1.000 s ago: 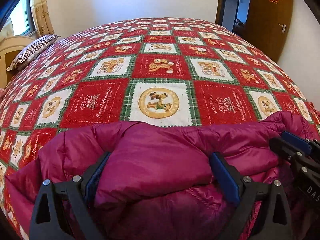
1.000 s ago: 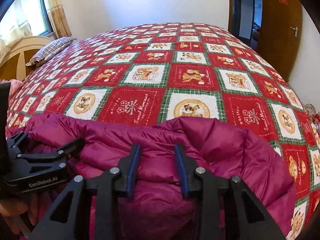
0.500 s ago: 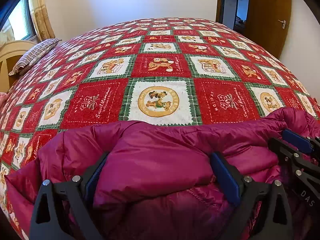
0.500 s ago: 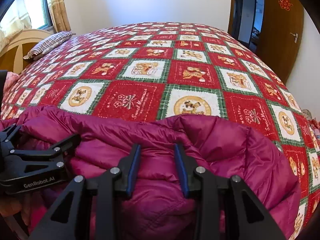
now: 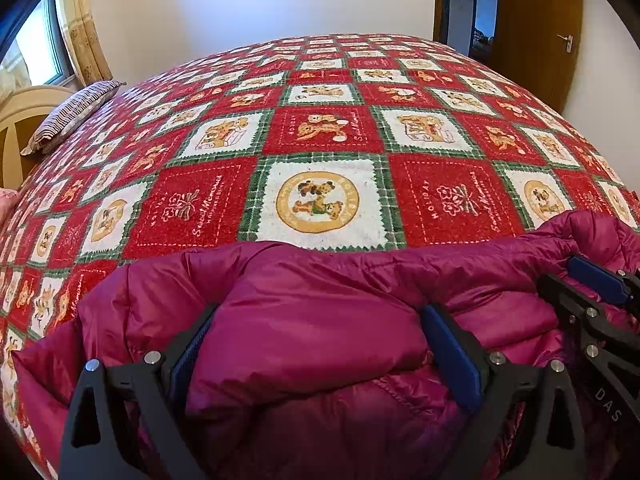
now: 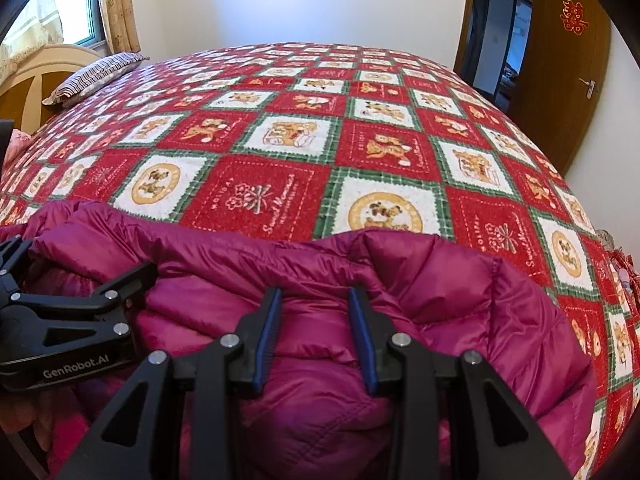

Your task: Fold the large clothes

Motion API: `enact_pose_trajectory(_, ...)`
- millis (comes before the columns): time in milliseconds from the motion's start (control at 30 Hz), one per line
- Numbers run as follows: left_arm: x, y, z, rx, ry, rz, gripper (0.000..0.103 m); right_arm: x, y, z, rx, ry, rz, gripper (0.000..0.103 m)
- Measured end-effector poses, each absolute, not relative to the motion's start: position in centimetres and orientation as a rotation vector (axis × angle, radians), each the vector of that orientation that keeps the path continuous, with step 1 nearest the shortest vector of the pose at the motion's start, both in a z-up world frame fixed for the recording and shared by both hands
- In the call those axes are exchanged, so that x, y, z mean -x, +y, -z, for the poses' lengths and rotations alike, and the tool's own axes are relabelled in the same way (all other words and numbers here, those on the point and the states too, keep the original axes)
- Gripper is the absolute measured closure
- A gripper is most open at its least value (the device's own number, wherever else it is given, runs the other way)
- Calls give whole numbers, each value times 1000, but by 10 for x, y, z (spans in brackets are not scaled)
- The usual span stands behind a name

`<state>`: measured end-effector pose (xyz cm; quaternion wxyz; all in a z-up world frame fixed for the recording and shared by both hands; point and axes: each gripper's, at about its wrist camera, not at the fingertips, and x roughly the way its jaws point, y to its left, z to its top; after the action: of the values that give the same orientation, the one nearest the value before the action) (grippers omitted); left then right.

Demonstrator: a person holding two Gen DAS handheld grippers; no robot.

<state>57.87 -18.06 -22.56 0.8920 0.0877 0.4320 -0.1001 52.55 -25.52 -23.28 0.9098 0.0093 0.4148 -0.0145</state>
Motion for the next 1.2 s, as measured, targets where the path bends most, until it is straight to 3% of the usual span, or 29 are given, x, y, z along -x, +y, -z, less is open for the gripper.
enact_pose_trajectory(1200, -579, -186, 227, -213, 894, 188, 3, -529, -248, 235, 29, 871, 51, 65)
